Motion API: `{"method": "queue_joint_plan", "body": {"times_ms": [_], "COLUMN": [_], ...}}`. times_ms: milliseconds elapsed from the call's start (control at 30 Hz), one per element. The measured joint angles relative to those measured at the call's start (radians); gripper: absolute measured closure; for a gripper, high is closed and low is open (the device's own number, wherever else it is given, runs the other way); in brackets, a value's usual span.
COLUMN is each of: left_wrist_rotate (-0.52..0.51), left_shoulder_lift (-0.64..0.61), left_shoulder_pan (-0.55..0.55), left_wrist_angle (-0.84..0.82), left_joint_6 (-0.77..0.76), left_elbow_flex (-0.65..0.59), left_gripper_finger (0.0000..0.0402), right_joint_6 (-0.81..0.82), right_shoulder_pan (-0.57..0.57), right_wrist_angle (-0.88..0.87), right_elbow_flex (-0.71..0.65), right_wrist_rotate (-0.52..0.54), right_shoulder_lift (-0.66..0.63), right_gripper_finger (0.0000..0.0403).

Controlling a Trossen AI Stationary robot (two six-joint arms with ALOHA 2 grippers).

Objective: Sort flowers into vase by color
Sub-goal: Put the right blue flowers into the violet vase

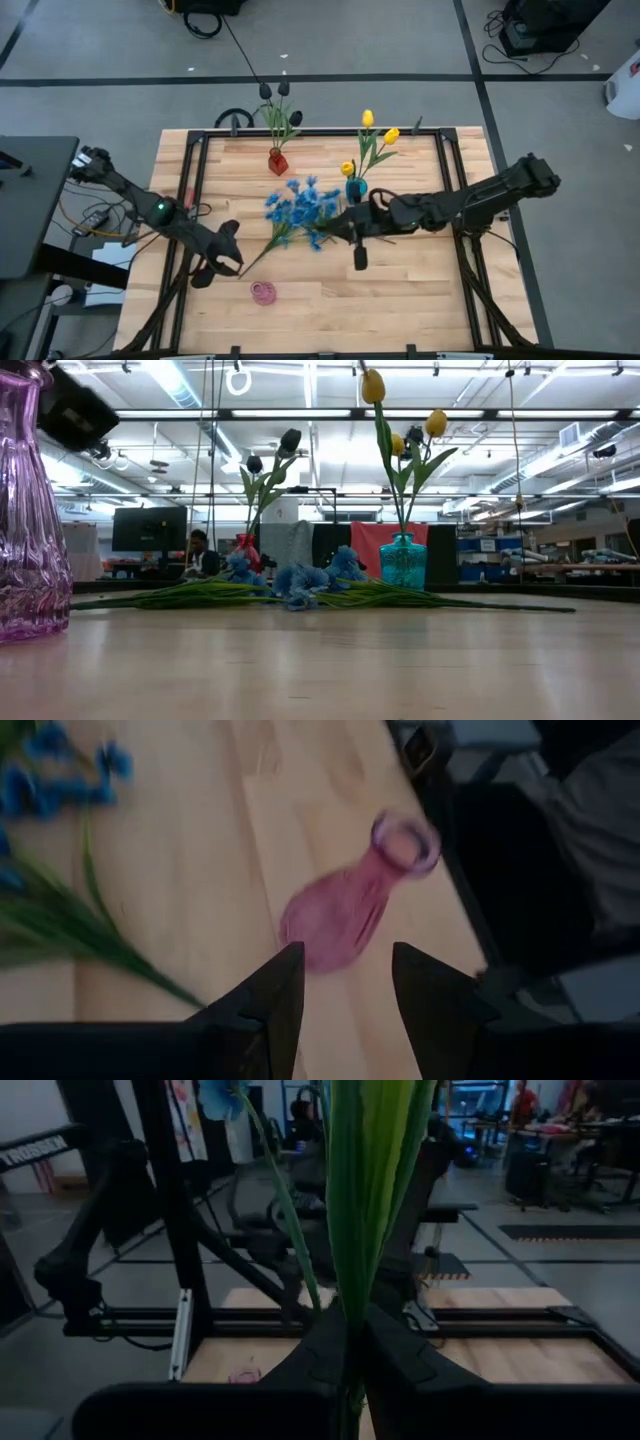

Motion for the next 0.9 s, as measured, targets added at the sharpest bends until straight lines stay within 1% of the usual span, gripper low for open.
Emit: {"method": "queue_joint_plan", "body": {"times_ms": [133,200,300,367,433,467,533,767,833,900], "left_wrist_rotate": [0.002,0.024,0.025,0.016,0.015,0.009,-0.035,-0.192,-0.222,-0.236], "left_shoulder_lift": [0.002,0.002,0.005,0.013,0.024,0.03,0.04,0.07,0.092,0.131], "left_shoulder_pan": [-0.03,-0.04,-0.048,-0.06,-0.081,-0.092,-0.107,-0.139,-0.146,-0.151], "left_wrist_angle": [0.023,0.066,0.214,0.345,0.444,0.481,0.54,0.585,0.593,0.64], "left_joint_6": [-0.022,-0.051,-0.101,-0.135,-0.149,-0.149,-0.139,-0.035,-0.009,0.011], "left_elbow_flex": [-0.069,-0.107,-0.167,-0.208,-0.238,-0.25,-0.272,-0.291,-0.292,-0.292], "left_gripper_finger": [0.0243,0.0243,0.0243,0.0242,0.0236,0.023,0.0213,0.0128,0.0108,0.0095], "right_joint_6": [0.0,-0.001,0.002,0.003,0.003,0.003,0.003,0.007,0.007,0.007], "right_shoulder_pan": [-0.016,-0.027,-0.044,-0.051,-0.055,-0.057,-0.061,-0.075,-0.077,-0.079], "right_wrist_angle": [0.086,0.124,0.162,0.155,0.165,0.163,0.179,0.174,0.177,0.183], "right_elbow_flex": [0.0,0.0,0.001,0.001,0.001,0.001,0.001,0.001,0.001,0.001], "right_wrist_rotate": [-0.041,-0.059,-0.088,-0.093,-0.093,-0.093,-0.094,-0.094,-0.094,-0.094], "right_shoulder_lift": [0.059,0.079,0.097,0.101,0.109,0.111,0.123,0.131,0.131,0.131], "right_gripper_finger": [0.037,0.037,0.037,0.037,0.037,0.037,0.037,0.037,0.037,0.037]}}
